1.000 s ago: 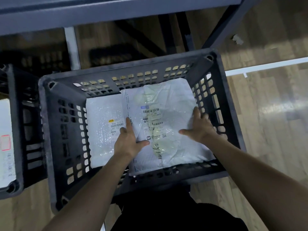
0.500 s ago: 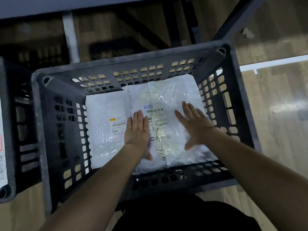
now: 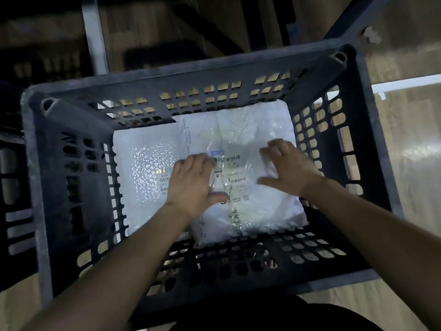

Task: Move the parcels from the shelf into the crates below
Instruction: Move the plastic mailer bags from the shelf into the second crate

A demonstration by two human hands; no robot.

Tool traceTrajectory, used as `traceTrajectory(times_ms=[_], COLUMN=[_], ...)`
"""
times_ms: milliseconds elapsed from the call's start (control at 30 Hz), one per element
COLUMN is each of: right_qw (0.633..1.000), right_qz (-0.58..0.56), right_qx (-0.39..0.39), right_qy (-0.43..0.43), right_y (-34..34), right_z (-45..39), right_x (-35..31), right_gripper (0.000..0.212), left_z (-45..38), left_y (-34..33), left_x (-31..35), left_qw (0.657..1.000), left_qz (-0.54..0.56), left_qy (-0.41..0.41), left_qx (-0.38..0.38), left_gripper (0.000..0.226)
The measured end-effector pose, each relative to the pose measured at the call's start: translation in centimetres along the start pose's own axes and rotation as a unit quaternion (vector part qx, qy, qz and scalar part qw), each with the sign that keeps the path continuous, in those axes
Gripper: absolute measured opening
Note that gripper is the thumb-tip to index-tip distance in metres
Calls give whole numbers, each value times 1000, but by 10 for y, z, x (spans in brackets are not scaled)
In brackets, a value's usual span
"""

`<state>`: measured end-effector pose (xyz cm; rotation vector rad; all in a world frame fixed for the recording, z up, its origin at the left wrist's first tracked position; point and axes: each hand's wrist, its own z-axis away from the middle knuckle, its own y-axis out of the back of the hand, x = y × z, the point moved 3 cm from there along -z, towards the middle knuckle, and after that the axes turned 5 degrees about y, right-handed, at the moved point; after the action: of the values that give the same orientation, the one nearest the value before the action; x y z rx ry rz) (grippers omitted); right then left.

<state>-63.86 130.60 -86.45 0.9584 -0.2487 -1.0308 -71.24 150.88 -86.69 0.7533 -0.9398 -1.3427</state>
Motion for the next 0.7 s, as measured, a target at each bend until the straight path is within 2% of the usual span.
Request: traceTrajectory(times_ms=[67, 133, 200, 333, 567, 700], right_qw=[999, 999, 996, 997, 991, 990], right_qz=[14, 49, 83, 73, 122, 126], right_qx=[35, 17, -8, -34, -49, -53], right_qy=[2, 6, 4, 0, -23, -37], right_y=[12, 15, 12, 4, 9, -1], right_z=[-9, -21, -33, -45, -44, -19], right_x=[2, 2, 2, 5, -3, -14], right_gripper=[101, 119, 129, 135, 134, 131], left_z=[-13, -27, -36, -41, -41, -21], left_y=[9, 7, 2, -4, 8, 9], left_x=[-12, -21, -25, -29, -14, 4], left_qw=[1000, 994, 989, 987, 978, 975], left_qz=[-17, -80, -115, -121, -158, -173], left_qy=[24, 46, 44, 47, 72, 98], left_qx=[1, -56, -79, -96, -120, -104], left_gripper=[116, 129, 133, 136, 137, 116])
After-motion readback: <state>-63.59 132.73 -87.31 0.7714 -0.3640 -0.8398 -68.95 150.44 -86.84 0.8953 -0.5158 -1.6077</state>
